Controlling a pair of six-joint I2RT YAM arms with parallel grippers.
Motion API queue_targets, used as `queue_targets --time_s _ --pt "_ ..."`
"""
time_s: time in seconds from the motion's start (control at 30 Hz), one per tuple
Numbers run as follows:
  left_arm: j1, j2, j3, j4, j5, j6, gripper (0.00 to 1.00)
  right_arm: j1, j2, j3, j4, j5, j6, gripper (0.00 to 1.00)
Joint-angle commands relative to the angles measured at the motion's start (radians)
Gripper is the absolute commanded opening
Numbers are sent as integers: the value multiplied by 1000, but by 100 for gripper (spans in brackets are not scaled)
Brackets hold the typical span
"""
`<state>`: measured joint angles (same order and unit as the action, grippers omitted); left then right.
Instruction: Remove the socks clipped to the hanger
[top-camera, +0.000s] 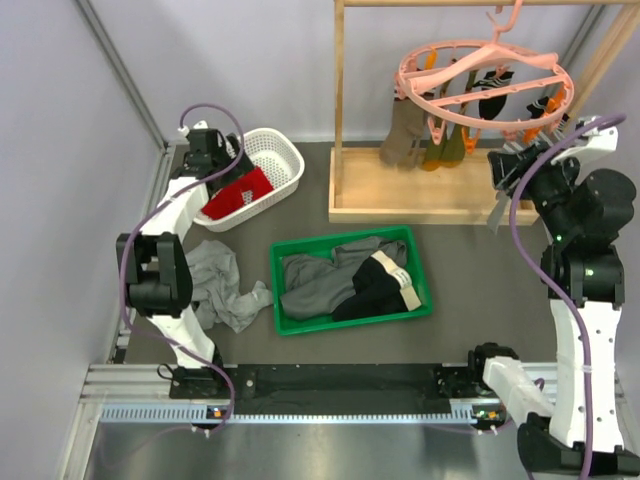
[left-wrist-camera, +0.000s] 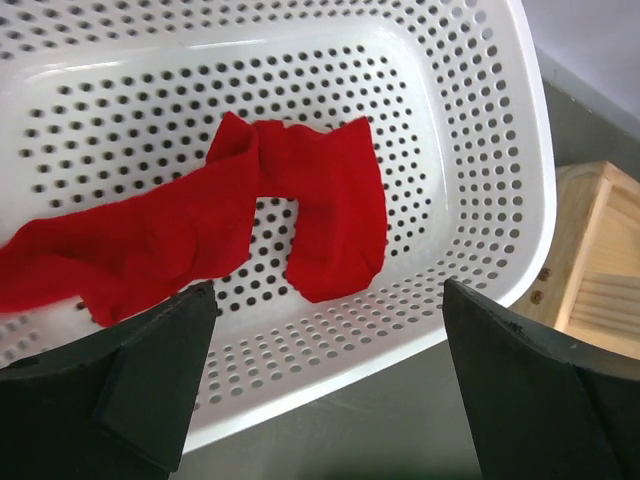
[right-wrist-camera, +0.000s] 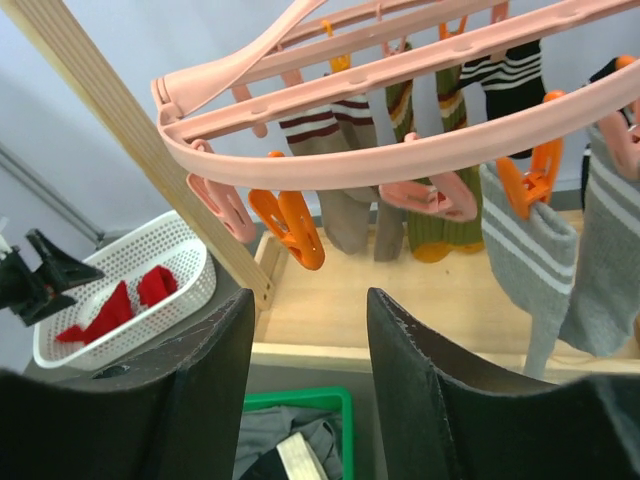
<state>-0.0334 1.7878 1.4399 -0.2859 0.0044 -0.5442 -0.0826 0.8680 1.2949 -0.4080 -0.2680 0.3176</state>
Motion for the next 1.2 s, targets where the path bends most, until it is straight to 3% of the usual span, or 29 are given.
queue_targets --time_s 0.0,0.17,0.37,0.57,0.7,0.87,1.17 --pt "-52 -119 19 -51 -191 49 99 -6 -23 -19 52 79 -3 49" --pt "-92 -205 -25 -75 -195 82 99 -9 -4 -26 2 151 -32 47" --pt "-152 -350 -203 2 -72 95 99 -57 6 -37 -17 171 -46 47" --pt "-252 -439 -277 -42 -103 153 99 -235 22 -84 56 29 0 48" --pt "-293 -499 -332 2 -74 176 99 -377 43 -147 185 -189 38 54" --pt "-341 -501 -365 24 -98 211 99 -437 112 -184 311 -379 40 59" --pt "-346 -496 -358 19 -70 217 99 -437 152 -276 454 -356 -51 59"
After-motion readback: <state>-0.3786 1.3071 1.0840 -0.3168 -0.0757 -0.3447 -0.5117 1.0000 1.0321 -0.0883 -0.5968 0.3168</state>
